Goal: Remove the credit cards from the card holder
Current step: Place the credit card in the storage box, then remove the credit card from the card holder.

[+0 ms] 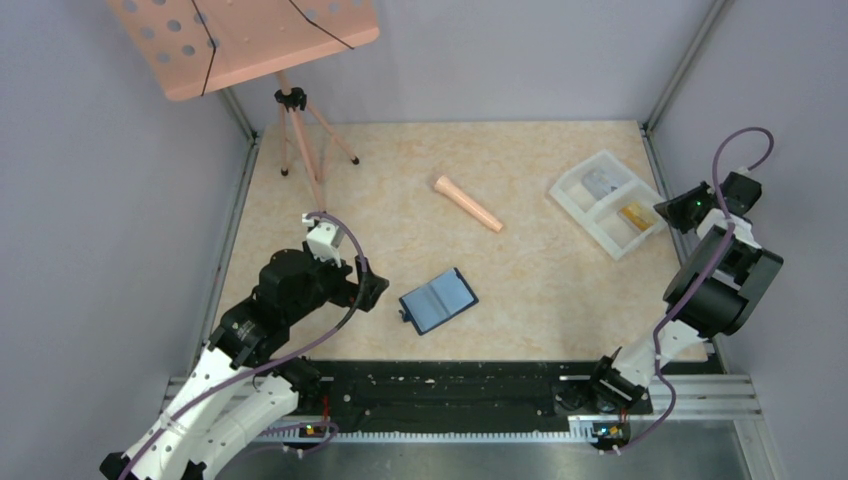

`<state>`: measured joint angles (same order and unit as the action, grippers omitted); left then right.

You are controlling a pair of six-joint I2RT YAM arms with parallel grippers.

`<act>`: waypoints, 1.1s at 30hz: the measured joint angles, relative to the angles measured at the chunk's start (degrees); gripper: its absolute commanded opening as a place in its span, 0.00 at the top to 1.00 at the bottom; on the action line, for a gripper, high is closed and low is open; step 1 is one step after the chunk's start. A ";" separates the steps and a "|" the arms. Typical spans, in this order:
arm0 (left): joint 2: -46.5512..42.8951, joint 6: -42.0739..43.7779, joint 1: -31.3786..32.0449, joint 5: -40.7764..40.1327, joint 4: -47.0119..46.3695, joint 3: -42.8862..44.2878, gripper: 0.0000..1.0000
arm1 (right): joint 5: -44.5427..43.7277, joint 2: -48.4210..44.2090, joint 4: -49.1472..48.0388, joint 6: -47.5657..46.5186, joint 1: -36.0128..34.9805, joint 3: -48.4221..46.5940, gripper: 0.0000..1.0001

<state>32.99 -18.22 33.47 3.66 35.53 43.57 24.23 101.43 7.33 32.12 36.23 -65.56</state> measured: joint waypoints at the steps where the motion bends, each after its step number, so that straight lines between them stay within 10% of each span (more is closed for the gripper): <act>1: 0.00 0.00 0.00 -0.02 0.00 0.00 0.01 | -0.35 0.00 0.20 0.02 -0.07 -0.24 0.89; 22: 3.93 -2.12 0.00 -4.63 0.28 -0.11 0.01 | -4.70 -8.39 6.03 -3.17 -9.62 -1.42 0.77; 33: 17.59 -13.35 0.00 4.02 -4.44 -4.76 0.04 | -6.29 -23.21 7.21 -5.57 -32.50 5.79 0.63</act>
<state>50.59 -31.57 33.47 7.68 31.09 38.81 17.93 78.22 14.55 26.55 3.73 -59.77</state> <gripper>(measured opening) 0.963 0.359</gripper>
